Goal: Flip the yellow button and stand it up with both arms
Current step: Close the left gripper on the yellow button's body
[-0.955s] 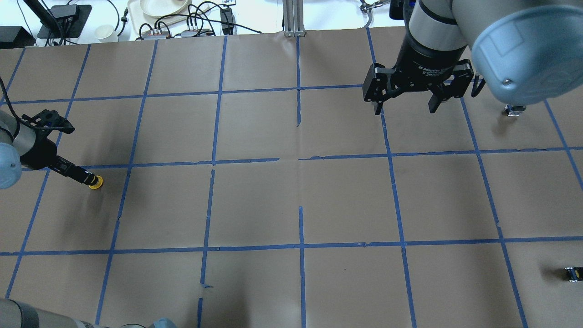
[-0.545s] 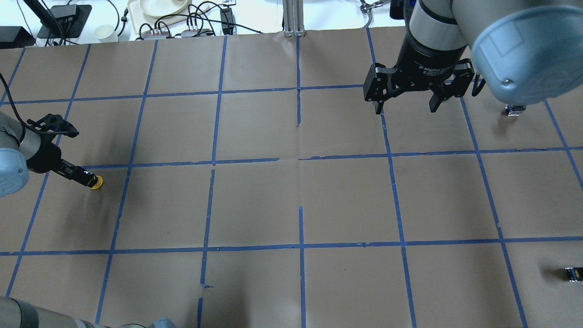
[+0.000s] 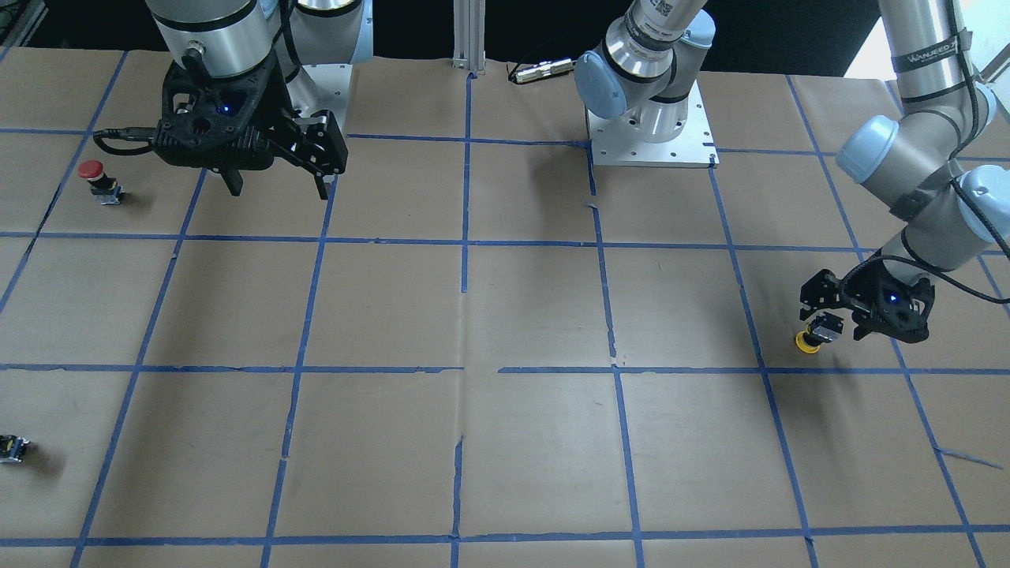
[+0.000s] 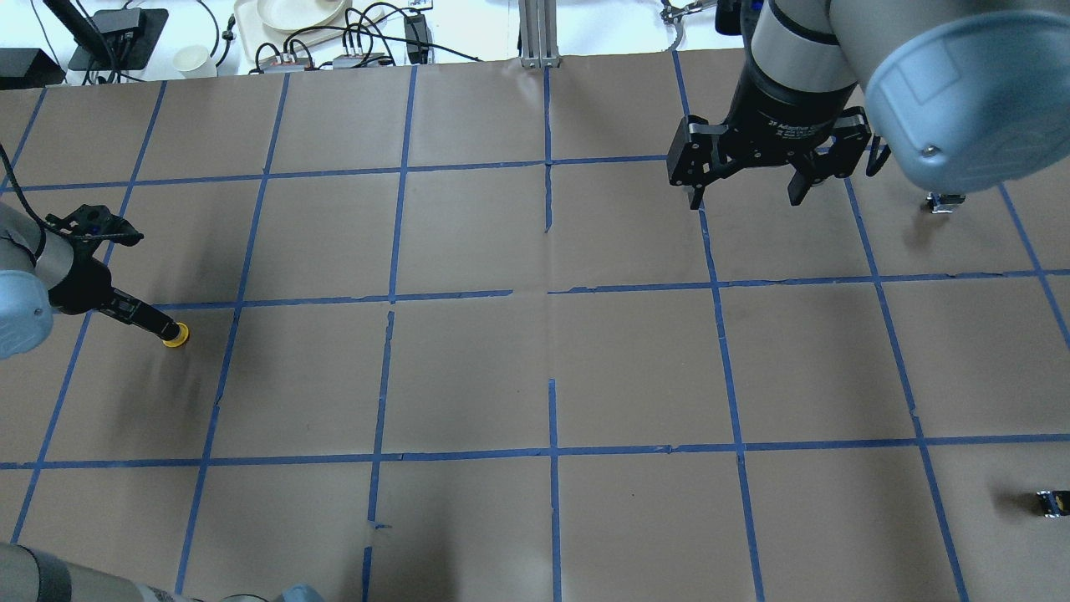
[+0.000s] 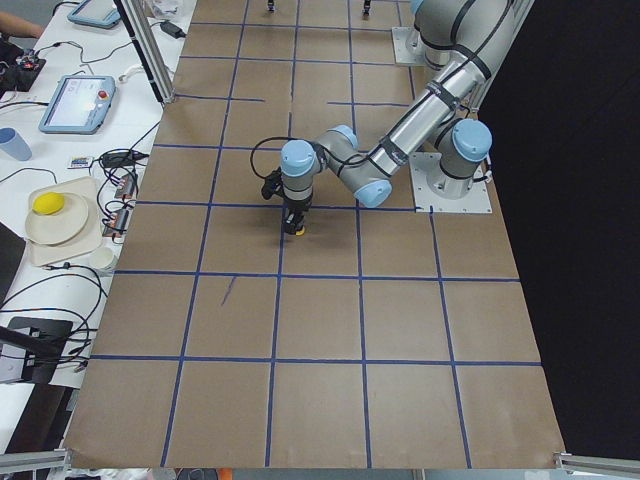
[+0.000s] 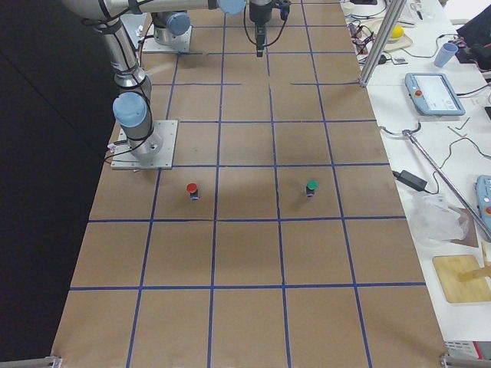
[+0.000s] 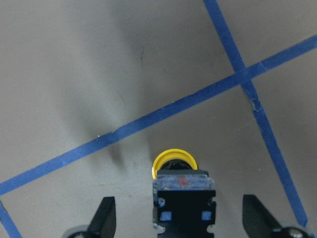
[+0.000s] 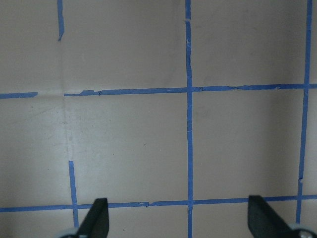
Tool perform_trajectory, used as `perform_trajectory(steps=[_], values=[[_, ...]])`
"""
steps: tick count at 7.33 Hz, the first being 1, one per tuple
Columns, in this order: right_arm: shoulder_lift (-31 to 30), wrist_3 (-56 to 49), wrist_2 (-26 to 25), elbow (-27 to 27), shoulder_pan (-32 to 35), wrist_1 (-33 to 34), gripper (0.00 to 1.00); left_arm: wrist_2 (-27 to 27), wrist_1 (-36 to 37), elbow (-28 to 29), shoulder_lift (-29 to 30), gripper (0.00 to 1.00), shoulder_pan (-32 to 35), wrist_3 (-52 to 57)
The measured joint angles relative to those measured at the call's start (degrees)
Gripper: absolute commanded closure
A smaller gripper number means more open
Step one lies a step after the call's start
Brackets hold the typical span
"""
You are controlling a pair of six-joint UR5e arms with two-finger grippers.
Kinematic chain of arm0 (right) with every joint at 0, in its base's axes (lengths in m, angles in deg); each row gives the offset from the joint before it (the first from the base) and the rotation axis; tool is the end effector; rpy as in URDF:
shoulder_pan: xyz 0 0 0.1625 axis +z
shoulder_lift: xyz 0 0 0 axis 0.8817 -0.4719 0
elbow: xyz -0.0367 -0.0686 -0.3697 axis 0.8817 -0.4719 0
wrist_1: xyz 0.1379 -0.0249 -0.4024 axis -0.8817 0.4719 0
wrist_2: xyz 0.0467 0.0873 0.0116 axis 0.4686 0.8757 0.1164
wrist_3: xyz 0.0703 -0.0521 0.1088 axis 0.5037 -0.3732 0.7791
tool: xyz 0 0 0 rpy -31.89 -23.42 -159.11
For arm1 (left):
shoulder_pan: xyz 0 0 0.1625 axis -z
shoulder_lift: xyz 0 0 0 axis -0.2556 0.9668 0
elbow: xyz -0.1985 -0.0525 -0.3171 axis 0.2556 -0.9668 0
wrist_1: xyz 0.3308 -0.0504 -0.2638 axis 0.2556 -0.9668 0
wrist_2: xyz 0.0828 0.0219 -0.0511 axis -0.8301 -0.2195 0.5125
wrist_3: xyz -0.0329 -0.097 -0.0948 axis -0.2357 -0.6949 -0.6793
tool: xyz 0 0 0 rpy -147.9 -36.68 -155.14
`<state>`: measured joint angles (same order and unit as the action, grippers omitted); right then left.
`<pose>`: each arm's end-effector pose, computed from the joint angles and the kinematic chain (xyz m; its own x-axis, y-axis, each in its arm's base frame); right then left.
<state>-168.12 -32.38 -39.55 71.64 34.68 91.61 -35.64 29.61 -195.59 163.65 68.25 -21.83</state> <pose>0.1872 -0.4896 0.4058 -0.9997 0.0187 0.0179 0.0182 0.9995 -0.0270 0.1967 -0.4975 0.1246 -0.9305 0.3653 0.0260 0.3646 0.9308 -0.0262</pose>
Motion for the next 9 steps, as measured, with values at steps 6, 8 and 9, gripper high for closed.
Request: perform_trajectory(steps=[6,8,9], values=[[0.0,0.06,0.01,0.0,0.04,-0.03,0.0,-0.35,0.52,0.49,1.01,0.89,1.78,-6.64],[0.07,0.06,0.01,0.0,0.1,-0.03,0.0,-0.6,-0.07,0.64,0.47,0.95,2.1,-6.62],[0.09,0.02,0.02,0.0,0.13,-0.01,0.0,-0.64,-0.33,0.75,0.08,0.95,2.27,-6.59]])
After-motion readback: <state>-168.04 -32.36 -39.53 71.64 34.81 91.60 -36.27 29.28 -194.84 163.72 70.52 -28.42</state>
